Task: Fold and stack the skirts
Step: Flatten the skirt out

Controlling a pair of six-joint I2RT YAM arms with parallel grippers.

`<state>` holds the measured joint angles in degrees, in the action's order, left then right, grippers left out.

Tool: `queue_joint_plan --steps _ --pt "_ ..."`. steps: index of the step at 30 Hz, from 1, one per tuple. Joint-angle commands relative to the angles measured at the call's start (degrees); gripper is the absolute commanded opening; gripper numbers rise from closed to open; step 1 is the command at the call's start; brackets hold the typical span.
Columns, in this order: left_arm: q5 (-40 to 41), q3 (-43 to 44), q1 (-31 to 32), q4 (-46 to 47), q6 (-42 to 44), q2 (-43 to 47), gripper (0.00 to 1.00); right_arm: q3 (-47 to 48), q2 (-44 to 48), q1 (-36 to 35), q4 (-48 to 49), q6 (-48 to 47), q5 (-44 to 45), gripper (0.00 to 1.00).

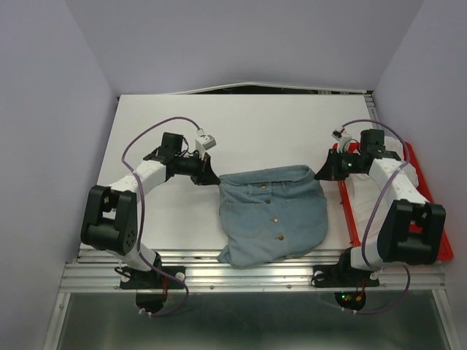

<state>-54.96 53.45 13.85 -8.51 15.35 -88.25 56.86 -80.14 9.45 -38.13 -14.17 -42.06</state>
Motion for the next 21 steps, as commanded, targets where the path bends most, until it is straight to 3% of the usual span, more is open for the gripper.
queue_joint_plan --steps 1,3,4,5,6,8,9,10,11,13,16,19,21 --pt "4.2 -1.2 -1.6 -3.4 4.0 0.8 0.00 1.7 -1.2 -2.0 5.1 3.3 1.1 0.01" --pt "6.9 -0.5 -1.4 -3.9 4.8 0.4 0.03 0.0 -2.5 -5.4 7.8 5.5 4.6 0.04" --pt "7.8 0.2 -1.5 -4.0 5.2 -0.1 0.08 -0.3 -3.7 -6.9 9.5 6.8 7.2 0.17" --pt "9.4 0.6 -1.5 -4.3 5.8 -0.3 0.20 -0.3 -4.3 -6.9 10.0 7.3 8.0 0.23" --pt "10.3 1.0 -1.5 -5.1 7.0 -0.3 0.27 0.5 -4.8 -6.9 10.5 7.7 9.0 0.37" --pt "11.9 4.1 -1.5 -7.1 9.2 -0.7 0.39 2.1 -5.7 -6.9 11.1 7.0 12.2 0.52" --pt "11.7 5.4 -1.5 -11.4 11.4 -1.0 0.68 3.1 -6.0 -6.9 11.0 6.3 13.1 0.57" --pt "11.6 7.1 -1.5 -13.4 14.2 -1.6 0.88 5.3 -5.9 -6.9 10.9 5.6 14.1 0.64" --pt "12.6 9.5 -1.4 -14.9 17.7 -1.6 0.99 6.4 -5.7 -6.9 10.5 3.4 15.7 0.81" --pt "14.0 11.1 -1.3 -16.4 19.4 -0.8 0.99 8.9 -5.4 -7.4 10.3 1.7 16.4 0.91" --pt "17.0 13.9 -0.8 -17.1 22.5 -0.1 0.98 14.6 -6.1 -9.4 8.0 -2.3 16.4 0.90" --pt "17.2 16.2 -0.8 -17.5 22.4 -1.0 0.92 19.0 -8.1 -12.3 6.5 -5.3 18.3 0.77" --pt "15.7 16.9 -0.6 -17.2 21.1 -1.9 0.88 20.0 -9.3 -16.2 6.9 -7.0 21.0 0.64"
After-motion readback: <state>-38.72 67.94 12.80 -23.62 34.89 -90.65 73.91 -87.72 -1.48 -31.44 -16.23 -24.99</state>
